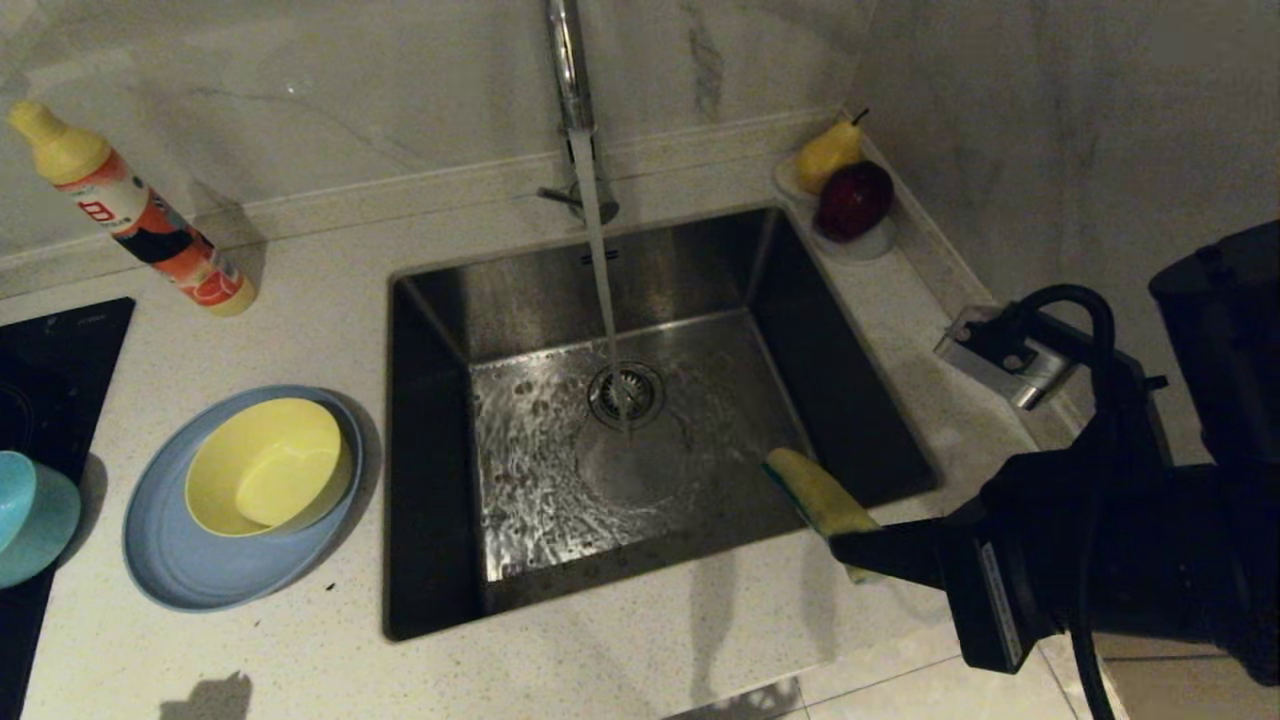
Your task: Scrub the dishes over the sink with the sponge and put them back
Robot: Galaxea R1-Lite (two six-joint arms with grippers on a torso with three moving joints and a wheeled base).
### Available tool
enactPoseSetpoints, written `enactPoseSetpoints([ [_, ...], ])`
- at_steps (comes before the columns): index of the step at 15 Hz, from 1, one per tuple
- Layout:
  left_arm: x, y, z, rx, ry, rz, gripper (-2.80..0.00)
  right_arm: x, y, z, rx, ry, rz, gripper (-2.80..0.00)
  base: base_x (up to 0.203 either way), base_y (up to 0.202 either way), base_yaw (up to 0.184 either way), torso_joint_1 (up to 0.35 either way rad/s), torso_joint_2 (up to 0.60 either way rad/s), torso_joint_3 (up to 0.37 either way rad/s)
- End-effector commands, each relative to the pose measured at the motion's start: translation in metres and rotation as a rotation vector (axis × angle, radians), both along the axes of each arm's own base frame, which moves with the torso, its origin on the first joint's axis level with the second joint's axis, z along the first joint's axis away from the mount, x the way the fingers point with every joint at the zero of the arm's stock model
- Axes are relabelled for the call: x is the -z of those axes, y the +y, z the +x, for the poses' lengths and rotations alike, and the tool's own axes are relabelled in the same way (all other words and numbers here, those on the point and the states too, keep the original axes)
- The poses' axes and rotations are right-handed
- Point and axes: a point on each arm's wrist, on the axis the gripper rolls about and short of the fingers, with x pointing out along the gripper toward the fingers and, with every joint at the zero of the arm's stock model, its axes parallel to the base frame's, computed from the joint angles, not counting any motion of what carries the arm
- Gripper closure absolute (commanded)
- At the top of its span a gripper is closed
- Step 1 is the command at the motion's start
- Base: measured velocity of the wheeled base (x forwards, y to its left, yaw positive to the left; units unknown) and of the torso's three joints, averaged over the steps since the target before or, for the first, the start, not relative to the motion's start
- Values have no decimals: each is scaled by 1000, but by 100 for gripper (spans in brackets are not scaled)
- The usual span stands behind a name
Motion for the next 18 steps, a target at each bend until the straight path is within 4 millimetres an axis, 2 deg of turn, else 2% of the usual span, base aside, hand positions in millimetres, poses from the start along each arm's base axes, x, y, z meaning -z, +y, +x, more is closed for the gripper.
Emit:
enactPoseSetpoints([
  [1, 7, 0, 2, -10, 22, 7, 0, 3, 4, 0, -1, 20, -1, 0, 0, 0, 0, 0, 0, 0],
  [2, -6, 1, -2, -29, -15, 6, 0, -2, -1, -4, 7, 15, 22, 0, 0, 0, 0, 0, 0, 0],
  [6, -84, 3, -32, -154, -170, 28, 0, -11, -13, -12, 11, -5, 48, 0, 0, 0, 0, 0, 0, 0],
  [8, -126, 5, -32, -236, -172, 41, 0, -12, -14, -13, 10, -9, 51, 0, 0, 0, 0, 0, 0, 0],
  [9, -146, 6, -25, -299, -151, 38, 0, -9, -13, -12, 8, -2, 45, 0, 0, 0, 0, 0, 0, 0],
  [12, -187, 10, 13, -455, -38, 43, 0, -2, -10, -8, -1, 20, 35, 0, 0, 0, 0, 0, 0, 0],
  [15, -203, 11, 73, -506, 139, 109, 0, -2, -10, -7, -6, 26, 39, 0, 0, 0, 0, 0, 0, 0],
  [18, -219, 13, 141, -559, 278, 153, 0, 4, -7, -1, 4, 46, 23, 0, 0, 0, 0, 0, 0, 0],
])
